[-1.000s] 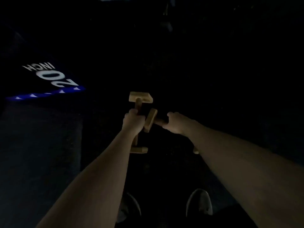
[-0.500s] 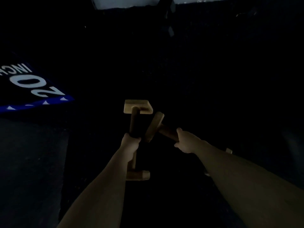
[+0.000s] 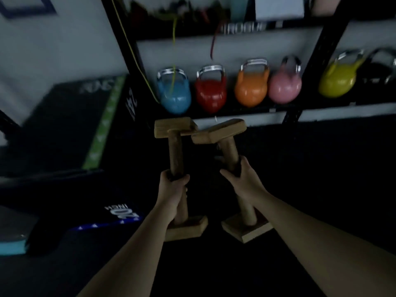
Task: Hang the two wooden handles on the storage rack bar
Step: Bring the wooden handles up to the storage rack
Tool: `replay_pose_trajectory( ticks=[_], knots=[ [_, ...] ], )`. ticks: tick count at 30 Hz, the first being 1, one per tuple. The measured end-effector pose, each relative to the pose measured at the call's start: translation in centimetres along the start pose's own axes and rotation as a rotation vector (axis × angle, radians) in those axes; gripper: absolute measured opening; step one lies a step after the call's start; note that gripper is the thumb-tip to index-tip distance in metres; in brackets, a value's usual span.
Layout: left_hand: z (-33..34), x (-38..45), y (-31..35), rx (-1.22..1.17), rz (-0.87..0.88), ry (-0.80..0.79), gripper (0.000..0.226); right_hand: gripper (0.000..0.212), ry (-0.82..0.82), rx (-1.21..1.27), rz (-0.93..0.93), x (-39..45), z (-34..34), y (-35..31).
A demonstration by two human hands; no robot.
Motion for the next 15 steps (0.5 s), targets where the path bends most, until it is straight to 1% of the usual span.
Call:
replay_pose_trajectory(
  ticks=[2, 5, 8, 11, 15],
  knots=[
    [-0.9, -2.9, 9.6, -0.064, 0.078, -0.013, 0.037, 0.045, 0.035, 0.093, -0.061, 0.2, -4.8, -9.0],
    [-1.6, -6.3, 21.8, -0.126, 0.191, -0.033, 0.036, 0.044, 0.055, 0.195, -0.152, 0.5, -10.8, -20.7],
    [-1.9, -8.1, 31.2, -0.176, 0.240, -0.038, 0.032, 0.048, 0.073, 0.285, -0.185, 1.3, -14.7, -30.1],
    [-1.8, -8.7, 39.0, -0.251, 0.236, -0.041, 0.019, 0.026, 0.097, 0.353, -0.194, 2.8, -17.7, -37.8],
    [-2.0, -7.5, 48.2, -0.336, 0.307, 0.001, 0.013, 0.031, 0.117, 0.307, -0.296, 6.1, -20.4, -46.1]
  ],
)
Point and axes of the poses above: each hand's wrist, its own x-axis towards the middle knuckle, its own z-axis out of the palm, y = z × x, the point moved 2 cm from there along x, towards the middle knuckle, and after that the axes turned 8 degrees about y, right-handed, at the moved point
